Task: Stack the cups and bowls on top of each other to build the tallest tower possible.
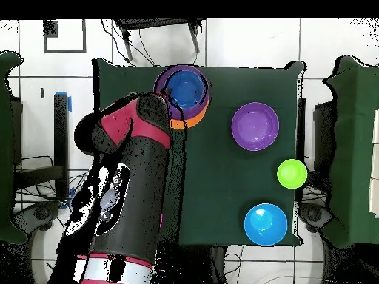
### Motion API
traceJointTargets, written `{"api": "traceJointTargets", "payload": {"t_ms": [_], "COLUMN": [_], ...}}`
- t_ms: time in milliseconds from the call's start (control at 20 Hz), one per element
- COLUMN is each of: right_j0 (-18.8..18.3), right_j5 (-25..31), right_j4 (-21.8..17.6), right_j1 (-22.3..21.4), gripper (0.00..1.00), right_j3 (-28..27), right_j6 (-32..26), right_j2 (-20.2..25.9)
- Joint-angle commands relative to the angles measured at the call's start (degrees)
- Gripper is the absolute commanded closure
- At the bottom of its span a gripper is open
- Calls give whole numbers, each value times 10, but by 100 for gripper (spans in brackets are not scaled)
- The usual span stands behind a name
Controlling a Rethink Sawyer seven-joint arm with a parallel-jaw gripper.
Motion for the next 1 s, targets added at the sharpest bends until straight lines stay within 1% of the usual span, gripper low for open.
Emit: {"api": "traceJointTargets", "payload": {"t_ms": [50,400,1000], "right_j0": [-19,-27,-57], "right_j5": [-2,0,-1], "right_j4": [14,13,17], "right_j1": [4,-1,-14], "gripper": [100,100,100], "right_j3": [73,78,92], "right_j6": [0,-6,-23], "right_j2": [90,102,154]}}
